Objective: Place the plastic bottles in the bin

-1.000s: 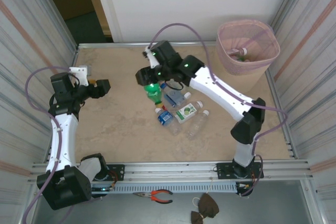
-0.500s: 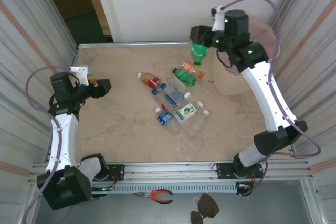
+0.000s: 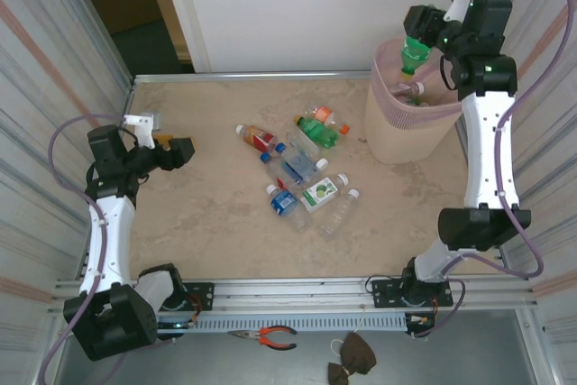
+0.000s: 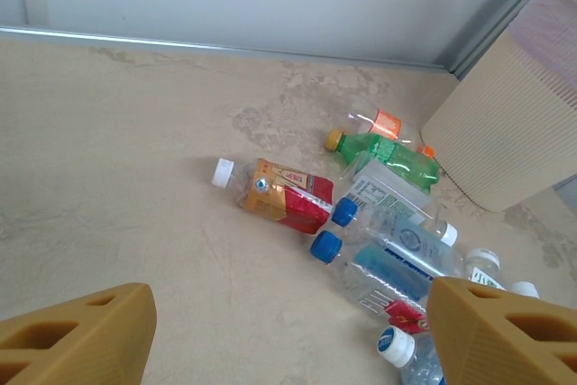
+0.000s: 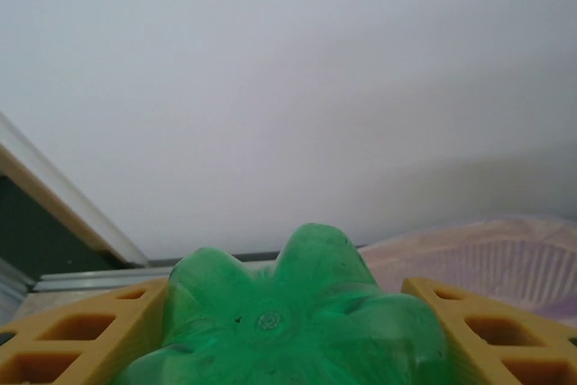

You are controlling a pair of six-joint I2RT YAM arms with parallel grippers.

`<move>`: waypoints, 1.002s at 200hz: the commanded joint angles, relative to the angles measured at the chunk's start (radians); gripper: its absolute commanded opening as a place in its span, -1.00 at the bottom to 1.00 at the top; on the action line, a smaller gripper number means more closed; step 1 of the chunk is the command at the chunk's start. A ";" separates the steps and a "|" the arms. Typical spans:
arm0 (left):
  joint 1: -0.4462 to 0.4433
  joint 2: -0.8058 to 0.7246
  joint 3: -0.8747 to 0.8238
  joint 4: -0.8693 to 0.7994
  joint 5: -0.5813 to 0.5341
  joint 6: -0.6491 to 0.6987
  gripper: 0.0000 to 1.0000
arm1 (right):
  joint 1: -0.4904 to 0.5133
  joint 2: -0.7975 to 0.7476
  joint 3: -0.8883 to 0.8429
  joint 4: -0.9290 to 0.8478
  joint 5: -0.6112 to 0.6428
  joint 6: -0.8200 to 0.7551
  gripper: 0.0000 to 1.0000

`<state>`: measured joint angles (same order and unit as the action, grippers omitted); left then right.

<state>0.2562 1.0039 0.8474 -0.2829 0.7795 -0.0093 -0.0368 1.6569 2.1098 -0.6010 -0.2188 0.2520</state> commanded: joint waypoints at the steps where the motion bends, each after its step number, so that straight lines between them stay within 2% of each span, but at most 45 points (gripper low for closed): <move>1: 0.010 -0.034 0.007 -0.019 0.044 -0.018 0.58 | -0.023 0.091 0.081 -0.087 -0.033 -0.085 0.16; 31: 0.009 -0.047 0.062 -0.123 0.053 0.000 0.56 | -0.025 0.214 0.181 -0.219 -0.056 -0.149 0.14; 73: 0.009 -0.088 -0.034 -0.055 0.035 0.004 0.58 | -0.026 0.309 0.195 -0.333 -0.072 -0.179 0.10; 154: 0.008 -0.051 -0.049 -0.024 0.041 -0.024 0.56 | -0.001 0.368 -0.012 -0.356 -0.126 -0.193 0.07; 200: 0.010 -0.051 -0.049 -0.027 0.043 -0.024 0.56 | 0.021 0.443 -0.048 -0.392 -0.096 -0.216 0.06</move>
<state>0.2562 0.9527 0.8028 -0.3309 0.7975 -0.0277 -0.0322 2.0575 2.0708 -0.9447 -0.3111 0.0662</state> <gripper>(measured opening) 0.780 0.611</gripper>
